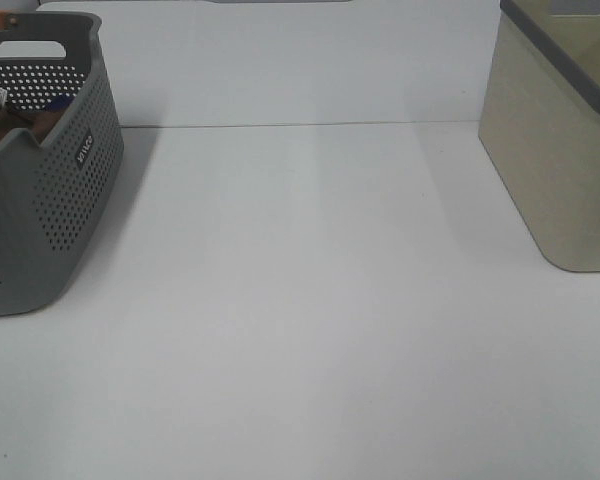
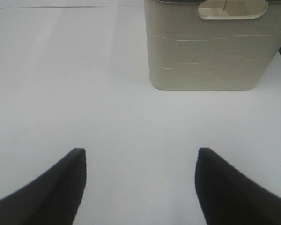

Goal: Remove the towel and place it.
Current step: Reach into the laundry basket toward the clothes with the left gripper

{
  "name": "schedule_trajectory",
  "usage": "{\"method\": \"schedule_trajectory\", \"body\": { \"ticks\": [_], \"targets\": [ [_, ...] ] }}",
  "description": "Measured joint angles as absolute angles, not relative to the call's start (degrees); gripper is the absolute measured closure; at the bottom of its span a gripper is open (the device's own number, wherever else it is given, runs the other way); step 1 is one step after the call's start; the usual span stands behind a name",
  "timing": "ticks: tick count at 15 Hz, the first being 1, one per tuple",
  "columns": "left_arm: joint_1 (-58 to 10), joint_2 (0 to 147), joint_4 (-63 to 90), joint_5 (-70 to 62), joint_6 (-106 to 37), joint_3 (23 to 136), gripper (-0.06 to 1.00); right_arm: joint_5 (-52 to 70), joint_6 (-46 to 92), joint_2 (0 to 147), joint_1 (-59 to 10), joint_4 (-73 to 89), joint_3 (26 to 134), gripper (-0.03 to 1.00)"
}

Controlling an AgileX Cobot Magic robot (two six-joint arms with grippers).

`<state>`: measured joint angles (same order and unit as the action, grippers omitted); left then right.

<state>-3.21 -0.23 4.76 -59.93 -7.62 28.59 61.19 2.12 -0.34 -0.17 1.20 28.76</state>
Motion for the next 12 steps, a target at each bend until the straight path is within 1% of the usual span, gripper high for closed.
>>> {"method": "schedule_trajectory", "body": {
  "ticks": [12],
  "targets": [
    [-3.2,-0.2,4.8,-59.9,-7.6,28.6,0.23,61.2,2.1,-0.3,-0.2,1.2,28.8,0.33]
  ]
}}
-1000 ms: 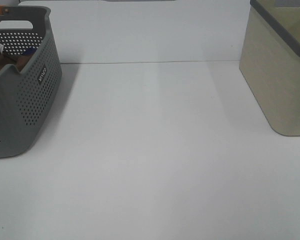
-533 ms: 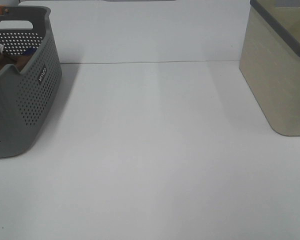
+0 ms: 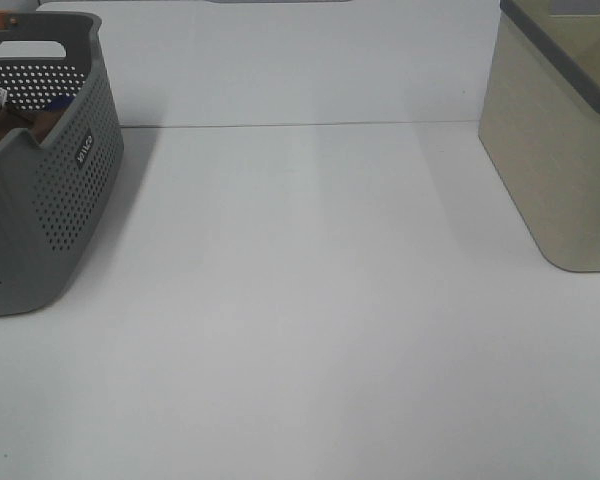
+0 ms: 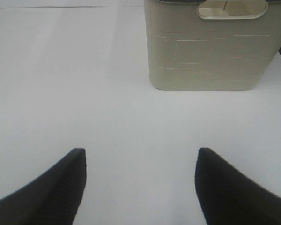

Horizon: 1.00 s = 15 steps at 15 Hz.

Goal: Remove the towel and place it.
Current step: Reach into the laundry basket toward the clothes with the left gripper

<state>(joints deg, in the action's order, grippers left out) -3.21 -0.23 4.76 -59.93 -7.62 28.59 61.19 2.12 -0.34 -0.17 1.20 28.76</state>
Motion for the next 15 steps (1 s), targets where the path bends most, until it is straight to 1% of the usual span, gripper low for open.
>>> {"method": "schedule_trajectory", "body": {
  "ticks": [15],
  "targets": [
    [-3.2,-0.2,4.8,-59.9,-7.6,28.6,0.23,61.2,2.1,-0.3,-0.2,1.2,28.8,0.33]
  ]
}}
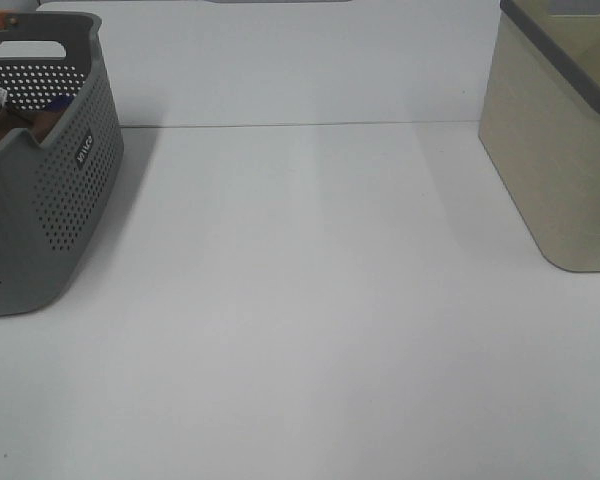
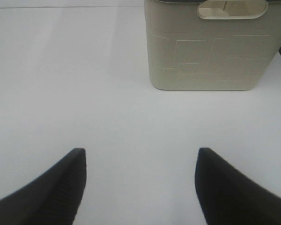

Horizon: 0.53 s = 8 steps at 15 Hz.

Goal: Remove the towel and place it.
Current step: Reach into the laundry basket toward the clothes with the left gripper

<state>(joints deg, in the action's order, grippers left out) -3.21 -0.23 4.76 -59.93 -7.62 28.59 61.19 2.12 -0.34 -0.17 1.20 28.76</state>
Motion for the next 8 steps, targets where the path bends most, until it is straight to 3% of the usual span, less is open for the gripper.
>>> {"method": "schedule_trajectory", "body": {
  "ticks": [8],
  "targets": [
    [-3.2,-0.2,4.8,-59.9,-7.6,28.6,0.23,61.2,2.1,-0.3,-0.2,1.2,28.8,0.33]
  ]
}}
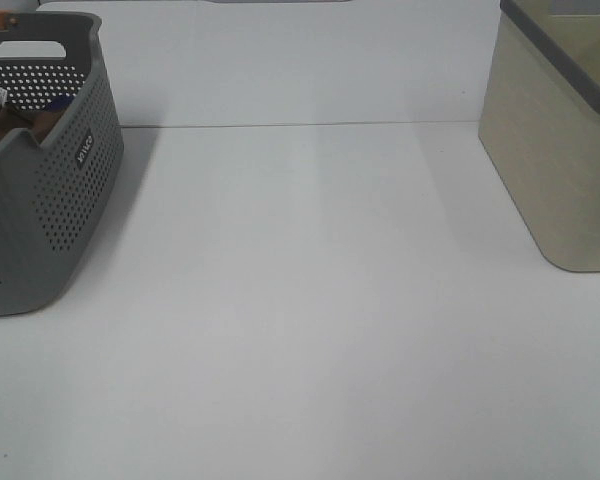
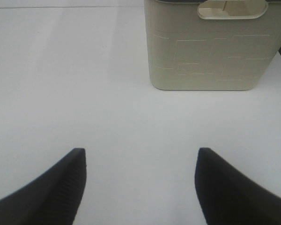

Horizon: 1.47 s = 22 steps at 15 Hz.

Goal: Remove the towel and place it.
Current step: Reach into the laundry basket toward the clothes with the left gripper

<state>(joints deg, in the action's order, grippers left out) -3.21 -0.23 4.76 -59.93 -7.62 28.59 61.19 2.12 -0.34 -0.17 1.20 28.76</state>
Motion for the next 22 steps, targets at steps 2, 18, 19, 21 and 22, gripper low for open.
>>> {"method": "schedule_trajectory", "body": {
  "ticks": [2,18,19,21,22],
  "targets": [
    [-3.2,-0.2,4.8,-59.9,-7.6,28.6,0.23,61.2,2.1,-0.3,-0.2,1.2,28.8,0.33],
    [-3.2,2.2,4.5,-53.9,-7.4,29.7,0.23,61.2,2.1,-0.3,-0.2,1.2,28.8,0.33],
    [-3.2,5.6,4.3,-47.2,-7.1,29.8,0.23,61.2,2.1,-0.3,-0.2,1.2,28.8,0.33],
    [-3.2,13.1,4.2,-36.4,-5.6,30.1,0.23,61.2,2.1,-0.3,-0.2,1.2,28.8,0.33],
    [-3.2,18.2,4.2,-30.8,-4.9,30.7,0.23,61.2,2.1,-0.3,-0.2,1.2,28.8,0.33]
  ]
}}
